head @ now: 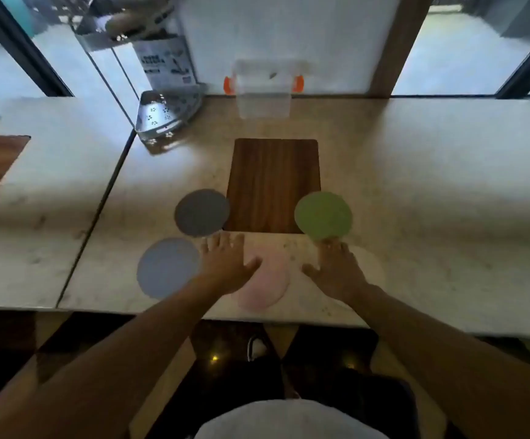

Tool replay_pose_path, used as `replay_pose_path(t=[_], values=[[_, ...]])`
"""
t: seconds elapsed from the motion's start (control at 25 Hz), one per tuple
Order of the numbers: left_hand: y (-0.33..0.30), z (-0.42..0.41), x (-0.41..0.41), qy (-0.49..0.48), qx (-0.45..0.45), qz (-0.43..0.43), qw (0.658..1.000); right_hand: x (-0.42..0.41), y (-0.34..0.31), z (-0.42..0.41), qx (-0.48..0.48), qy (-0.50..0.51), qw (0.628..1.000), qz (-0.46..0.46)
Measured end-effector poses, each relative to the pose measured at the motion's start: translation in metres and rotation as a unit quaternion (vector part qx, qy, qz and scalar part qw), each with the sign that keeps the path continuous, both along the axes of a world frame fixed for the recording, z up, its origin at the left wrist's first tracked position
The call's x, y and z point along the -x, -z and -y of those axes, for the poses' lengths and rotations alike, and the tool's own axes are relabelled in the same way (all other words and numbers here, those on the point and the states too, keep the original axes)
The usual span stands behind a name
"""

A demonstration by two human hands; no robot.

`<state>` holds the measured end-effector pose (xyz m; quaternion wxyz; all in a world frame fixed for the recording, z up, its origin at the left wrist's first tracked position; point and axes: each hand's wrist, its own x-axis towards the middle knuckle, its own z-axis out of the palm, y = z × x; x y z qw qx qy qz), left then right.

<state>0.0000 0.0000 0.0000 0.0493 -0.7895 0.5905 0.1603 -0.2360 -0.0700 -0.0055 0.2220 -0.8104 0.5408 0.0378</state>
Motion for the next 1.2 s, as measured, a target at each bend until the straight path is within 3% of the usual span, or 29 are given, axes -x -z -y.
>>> replay_pose_path(t=[0.12,0.24,0.56,0.96,1.2], values=[[0.031,-0.008,0.0,-0.027,-0.067,-0.014,0.997,-0.023,0.023,-0.018,-0.073,0.039,0.997,-0.005],[0.045,-0.017,0.0,-0.093,-0.076,-0.051,0.991,-0.046,0.037,-0.038,-0.123,0.101,0.987,0.019],[0.049,-0.02,-0.012,-0.149,0.02,-0.177,0.973,-0.084,0.049,-0.056,-0.1,0.231,0.968,0.02],[0.057,0.004,-0.021,-0.333,0.022,-0.242,0.911,-0.073,0.055,-0.036,-0.119,0.374,0.906,0.159],[0.04,0.036,0.019,-0.29,0.044,-0.291,0.911,-0.012,0.043,-0.01,-0.089,0.396,0.886,0.226]])
